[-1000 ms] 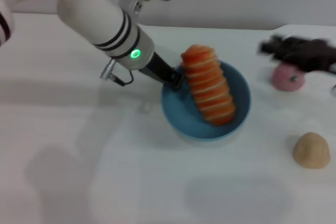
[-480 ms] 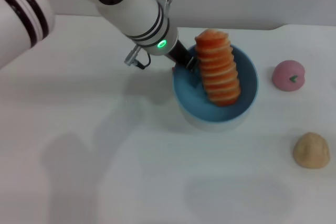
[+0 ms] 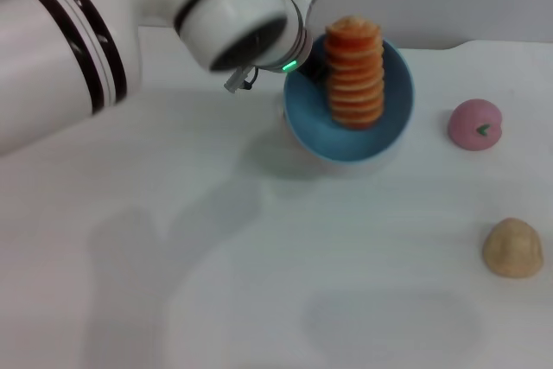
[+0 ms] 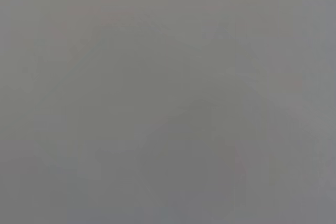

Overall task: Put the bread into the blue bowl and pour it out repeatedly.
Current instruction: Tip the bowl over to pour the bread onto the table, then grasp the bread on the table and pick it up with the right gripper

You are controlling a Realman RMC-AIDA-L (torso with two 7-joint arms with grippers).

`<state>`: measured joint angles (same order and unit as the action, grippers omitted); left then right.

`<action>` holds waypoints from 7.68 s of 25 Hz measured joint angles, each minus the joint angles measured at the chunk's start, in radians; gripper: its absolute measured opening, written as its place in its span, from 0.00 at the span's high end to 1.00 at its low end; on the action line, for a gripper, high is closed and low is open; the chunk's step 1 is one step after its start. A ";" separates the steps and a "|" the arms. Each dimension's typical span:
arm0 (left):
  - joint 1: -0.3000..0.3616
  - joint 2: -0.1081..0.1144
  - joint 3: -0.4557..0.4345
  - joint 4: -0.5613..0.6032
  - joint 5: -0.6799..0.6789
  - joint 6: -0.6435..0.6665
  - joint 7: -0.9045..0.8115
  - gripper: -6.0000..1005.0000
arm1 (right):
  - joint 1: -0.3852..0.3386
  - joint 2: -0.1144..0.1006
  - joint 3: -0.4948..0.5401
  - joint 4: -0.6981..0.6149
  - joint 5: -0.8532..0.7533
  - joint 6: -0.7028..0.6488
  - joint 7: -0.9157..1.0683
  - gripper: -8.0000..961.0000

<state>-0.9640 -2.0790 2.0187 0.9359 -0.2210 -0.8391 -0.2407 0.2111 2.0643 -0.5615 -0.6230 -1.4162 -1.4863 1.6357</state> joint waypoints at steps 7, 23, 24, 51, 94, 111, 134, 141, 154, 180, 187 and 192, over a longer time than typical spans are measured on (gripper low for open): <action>0.007 0.000 0.142 -0.018 0.225 0.035 -0.255 0.99 | 0.000 0.000 0.001 0.006 -0.001 0.004 -0.009 0.47; 0.031 0.001 0.267 -0.026 0.380 0.083 -0.440 0.99 | 0.019 -0.010 0.003 0.039 -0.001 0.019 -0.037 0.47; 0.032 0.001 0.267 -0.026 0.379 0.083 -0.440 0.99 | 0.019 -0.010 0.003 0.039 -0.001 0.019 -0.038 0.47; 0.188 0.003 0.298 0.222 0.911 0.169 -0.781 0.99 | 0.054 -0.012 -0.009 0.040 -0.076 0.029 -0.050 0.47; 0.278 0.017 -0.347 0.195 -0.185 -0.303 0.126 0.99 | 0.438 -0.010 -0.194 -0.118 -1.061 0.293 0.669 0.47; 0.280 0.017 -0.350 0.185 -0.187 -0.274 0.137 0.99 | 0.456 0.001 -0.197 0.085 -0.885 0.473 0.595 0.47; 0.278 0.019 -0.350 0.177 -0.185 -0.260 0.166 0.99 | 0.483 0.002 -0.206 0.245 -0.760 0.631 0.504 0.48; 0.271 0.019 -0.350 0.173 -0.186 -0.259 0.183 0.99 | 0.487 0.001 -0.267 0.264 -0.766 0.650 0.487 0.49; 0.268 0.020 -0.350 0.173 -0.184 -0.258 0.193 0.99 | 0.349 -0.020 -0.251 0.019 -0.757 0.401 0.476 0.75; 0.208 0.014 -0.349 0.104 -0.190 -0.327 0.192 0.99 | 0.290 -0.029 -0.200 -0.112 -0.775 0.206 0.556 0.90; 0.202 0.015 -0.345 0.104 -0.190 -0.315 0.193 1.00 | 0.264 -0.039 -0.072 -0.075 -0.772 0.197 0.630 0.67; 0.200 0.017 -0.347 0.103 -0.190 -0.310 0.193 0.99 | 0.283 -0.053 0.023 0.034 -0.771 0.234 0.666 0.52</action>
<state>-0.7637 -2.0625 1.6714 1.0387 -0.4111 -1.1492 -0.0475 0.4936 2.0108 -0.5387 -0.5889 -2.1874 -1.2520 2.3018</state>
